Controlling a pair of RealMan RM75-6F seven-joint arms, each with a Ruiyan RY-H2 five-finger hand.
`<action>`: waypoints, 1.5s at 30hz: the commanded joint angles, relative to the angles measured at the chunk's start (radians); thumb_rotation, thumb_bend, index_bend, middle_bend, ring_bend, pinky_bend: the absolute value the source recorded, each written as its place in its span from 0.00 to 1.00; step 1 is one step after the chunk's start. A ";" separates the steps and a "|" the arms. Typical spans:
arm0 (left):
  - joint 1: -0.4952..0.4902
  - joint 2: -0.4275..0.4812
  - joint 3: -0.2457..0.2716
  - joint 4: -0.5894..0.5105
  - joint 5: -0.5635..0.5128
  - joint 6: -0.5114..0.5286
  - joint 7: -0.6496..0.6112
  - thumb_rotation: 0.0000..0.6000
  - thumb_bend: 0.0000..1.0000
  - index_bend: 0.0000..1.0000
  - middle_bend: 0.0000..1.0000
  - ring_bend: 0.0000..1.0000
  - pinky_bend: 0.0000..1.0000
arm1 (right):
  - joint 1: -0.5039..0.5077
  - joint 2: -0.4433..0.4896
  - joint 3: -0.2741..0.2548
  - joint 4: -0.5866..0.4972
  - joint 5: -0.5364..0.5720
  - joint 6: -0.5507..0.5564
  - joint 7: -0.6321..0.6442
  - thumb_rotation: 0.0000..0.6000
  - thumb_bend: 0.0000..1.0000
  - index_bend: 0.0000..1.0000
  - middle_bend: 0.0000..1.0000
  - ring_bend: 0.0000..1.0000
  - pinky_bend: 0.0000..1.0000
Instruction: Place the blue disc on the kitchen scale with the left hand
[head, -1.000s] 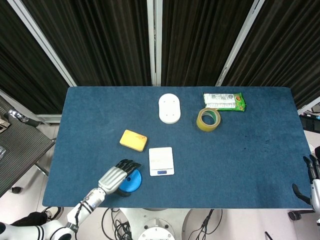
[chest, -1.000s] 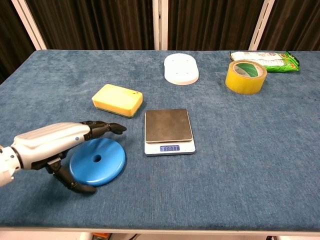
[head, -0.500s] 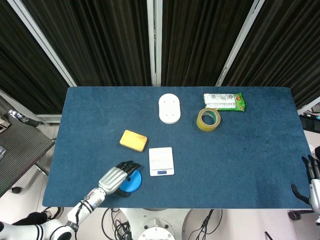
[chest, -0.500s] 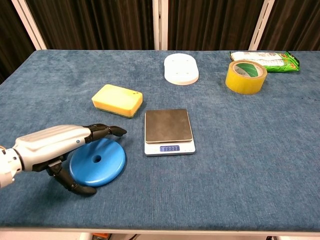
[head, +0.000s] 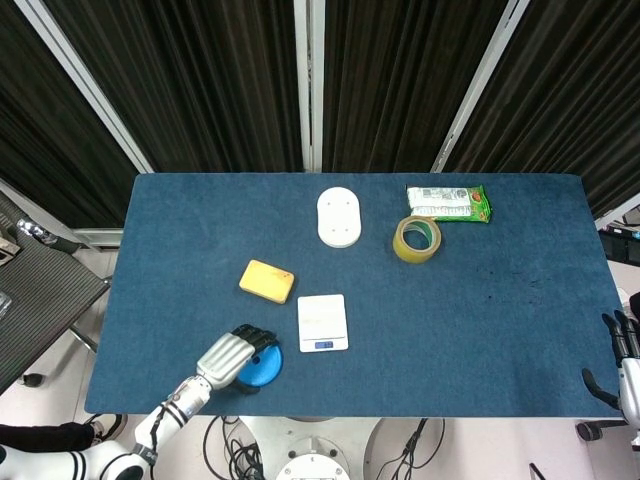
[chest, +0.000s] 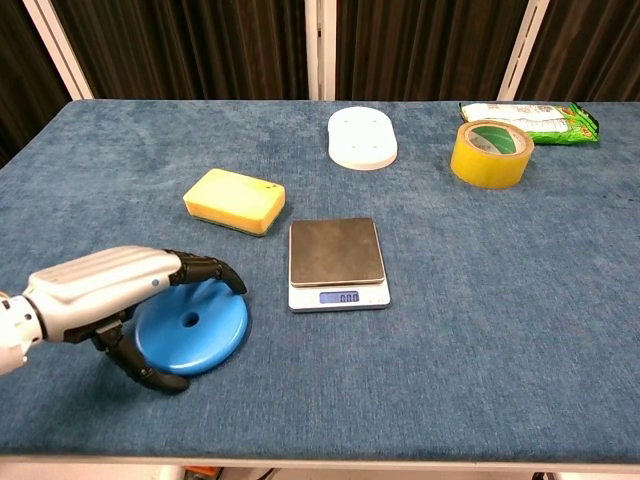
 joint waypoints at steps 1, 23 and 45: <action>0.005 0.004 -0.004 -0.011 0.028 0.030 -0.010 1.00 0.10 0.32 0.31 0.25 0.61 | 0.001 0.000 -0.001 -0.001 0.000 -0.002 0.000 1.00 0.23 0.00 0.00 0.00 0.00; -0.140 -0.012 -0.155 -0.069 0.013 -0.071 -0.044 1.00 0.10 0.32 0.32 0.28 0.62 | -0.009 0.008 0.014 0.003 0.004 0.033 0.021 1.00 0.23 0.00 0.00 0.00 0.00; -0.296 -0.226 -0.242 0.209 -0.096 -0.147 0.006 1.00 0.12 0.33 0.32 0.23 0.53 | -0.014 0.022 0.032 0.024 0.033 0.018 0.086 1.00 0.23 0.00 0.00 0.00 0.00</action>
